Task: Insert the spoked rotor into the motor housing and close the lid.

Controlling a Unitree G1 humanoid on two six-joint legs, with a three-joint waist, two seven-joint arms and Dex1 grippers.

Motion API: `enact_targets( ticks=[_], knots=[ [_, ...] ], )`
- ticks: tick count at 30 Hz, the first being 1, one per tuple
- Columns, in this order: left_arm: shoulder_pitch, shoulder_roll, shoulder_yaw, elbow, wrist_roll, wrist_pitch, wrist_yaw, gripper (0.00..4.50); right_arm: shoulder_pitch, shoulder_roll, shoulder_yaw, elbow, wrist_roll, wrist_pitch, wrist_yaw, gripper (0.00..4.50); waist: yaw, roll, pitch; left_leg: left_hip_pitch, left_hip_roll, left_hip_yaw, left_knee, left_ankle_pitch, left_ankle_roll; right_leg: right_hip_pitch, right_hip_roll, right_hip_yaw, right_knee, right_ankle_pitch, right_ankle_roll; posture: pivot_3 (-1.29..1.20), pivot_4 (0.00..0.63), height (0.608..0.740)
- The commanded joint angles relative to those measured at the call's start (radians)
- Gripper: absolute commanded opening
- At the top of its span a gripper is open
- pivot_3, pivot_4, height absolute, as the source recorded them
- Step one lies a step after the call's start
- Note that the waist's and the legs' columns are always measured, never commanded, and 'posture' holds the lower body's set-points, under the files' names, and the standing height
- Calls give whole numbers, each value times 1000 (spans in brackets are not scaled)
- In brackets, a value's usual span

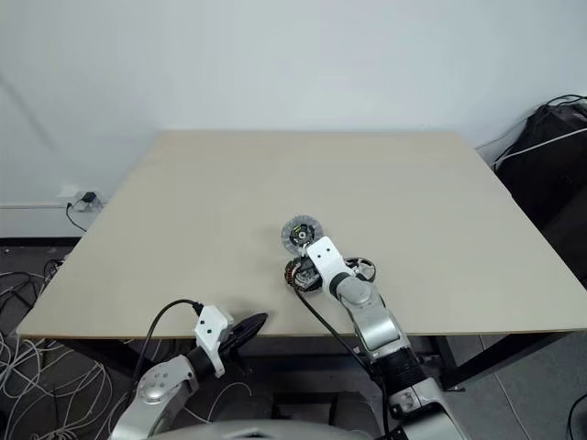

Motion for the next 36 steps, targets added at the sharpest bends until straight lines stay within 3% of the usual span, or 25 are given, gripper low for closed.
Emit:
enact_targets(
  ticks=[1,11,20,26,36],
  knots=[
    [-7,0,1,-45,-13,-4,-1,0,9,3,4,-88,20,-18,34,16,0,0,0,0,0,0,0,0,0,0,0,0,0,0,0,0,0,740],
    [-10,0,0,-43,-12,-1,-2,0,99,-69,57,-219,-12,-122,104,16,2,-1,1,0,0,0,0,0,0,0,0,0,0,0,0,0,0,740],
    [-16,0,-2,-41,-13,1,-5,0,90,-62,16,-169,-55,-112,19,16,3,-2,2,0,0,0,0,0,0,0,0,0,0,0,0,0,0,740],
    [-10,1,4,-45,-14,-1,0,0,144,-81,-130,-257,-18,-110,-47,16,8,-2,2,0,0,0,0,0,0,0,0,0,-1,0,0,0,0,740],
    [-14,8,7,-40,-17,6,-8,0,356,-106,-397,-495,80,17,-81,16,15,-2,3,0,0,0,0,0,0,0,0,0,-1,0,1,0,0,740]
  ],
)
